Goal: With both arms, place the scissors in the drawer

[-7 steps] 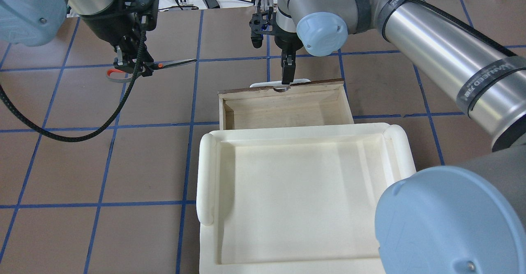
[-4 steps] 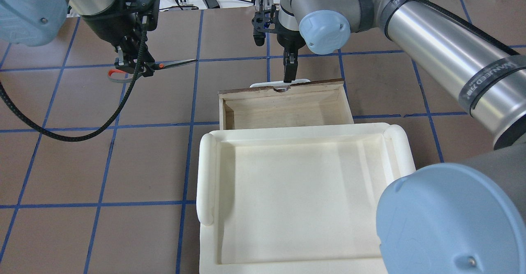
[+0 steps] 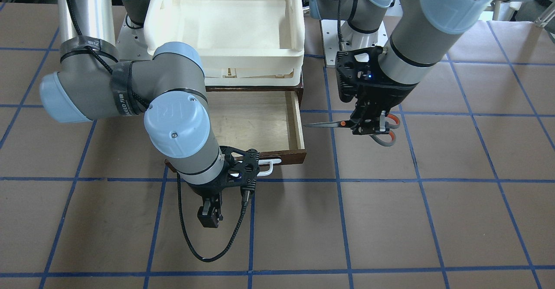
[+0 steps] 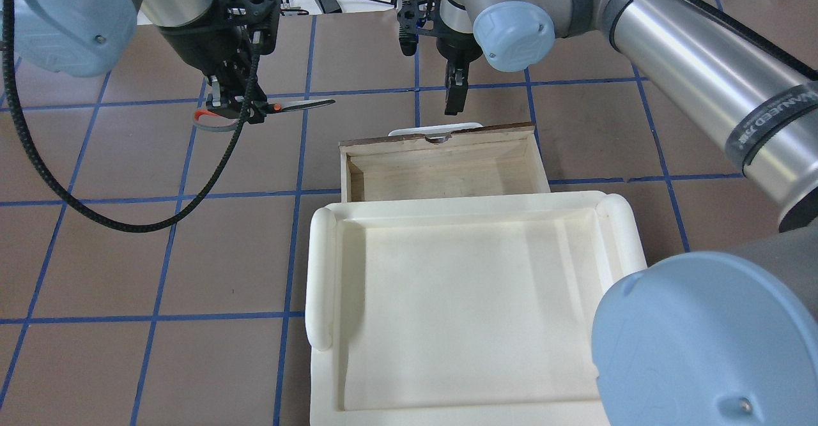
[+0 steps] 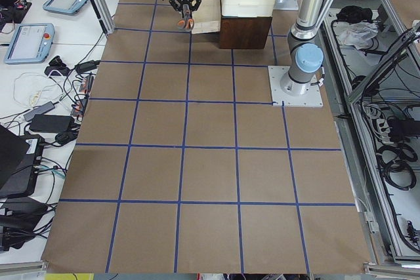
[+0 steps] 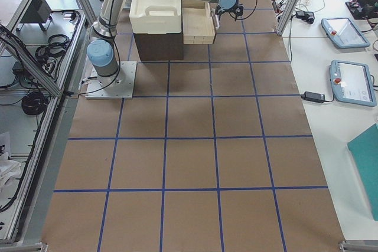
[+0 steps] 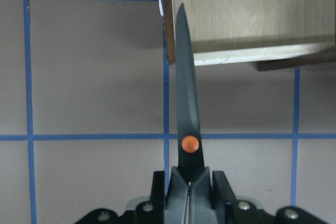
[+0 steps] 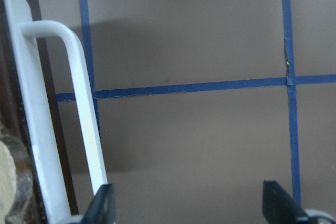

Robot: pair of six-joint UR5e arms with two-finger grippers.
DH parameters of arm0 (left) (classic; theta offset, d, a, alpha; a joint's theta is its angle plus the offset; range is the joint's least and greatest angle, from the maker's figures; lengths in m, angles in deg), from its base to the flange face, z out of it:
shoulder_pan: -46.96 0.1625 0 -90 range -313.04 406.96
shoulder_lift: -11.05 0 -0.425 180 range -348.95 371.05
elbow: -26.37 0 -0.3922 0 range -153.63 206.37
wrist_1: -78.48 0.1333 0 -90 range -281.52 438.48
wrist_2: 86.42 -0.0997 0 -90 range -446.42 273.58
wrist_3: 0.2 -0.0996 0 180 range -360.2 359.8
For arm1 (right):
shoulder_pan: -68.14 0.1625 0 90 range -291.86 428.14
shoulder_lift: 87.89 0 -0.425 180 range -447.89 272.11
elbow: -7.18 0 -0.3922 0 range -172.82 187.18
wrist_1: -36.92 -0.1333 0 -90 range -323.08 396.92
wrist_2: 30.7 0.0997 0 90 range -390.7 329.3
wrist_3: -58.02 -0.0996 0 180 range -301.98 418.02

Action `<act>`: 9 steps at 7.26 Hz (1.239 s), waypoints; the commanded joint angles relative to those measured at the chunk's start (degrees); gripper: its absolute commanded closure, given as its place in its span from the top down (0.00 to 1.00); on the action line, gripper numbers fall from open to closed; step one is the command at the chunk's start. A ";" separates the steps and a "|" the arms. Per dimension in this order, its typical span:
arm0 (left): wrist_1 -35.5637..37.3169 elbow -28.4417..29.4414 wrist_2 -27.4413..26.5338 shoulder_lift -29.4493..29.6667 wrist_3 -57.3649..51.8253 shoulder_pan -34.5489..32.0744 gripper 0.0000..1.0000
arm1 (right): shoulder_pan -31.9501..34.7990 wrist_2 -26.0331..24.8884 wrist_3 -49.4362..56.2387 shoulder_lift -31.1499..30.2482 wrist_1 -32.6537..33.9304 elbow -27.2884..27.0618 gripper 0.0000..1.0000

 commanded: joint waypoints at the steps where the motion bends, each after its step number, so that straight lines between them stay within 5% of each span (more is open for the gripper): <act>1: 1.10 0.00 1.48 0.37 6.12 -5.13 0.01 | -5.93 -0.21 -3.43 -7.46 -2.86 0.13 1.00; 4: 1.90 0.09 4.04 2.91 12.18 -12.59 0.01 | -9.66 -0.38 -7.97 -17.67 -6.74 -0.75 1.00; 5: 4.77 0.09 4.13 4.66 17.51 -14.62 0.01 | -10.53 -1.08 -9.49 -20.22 -16.24 -0.75 1.00; 6: 6.11 0.79 4.13 6.68 18.86 -16.03 0.01 | -12.45 0.13 -12.63 -20.86 -18.42 -1.27 1.00; 9: 7.62 1.23 4.22 10.21 23.27 -20.79 0.02 | -12.65 -0.38 -31.06 -25.24 -18.43 -3.03 1.00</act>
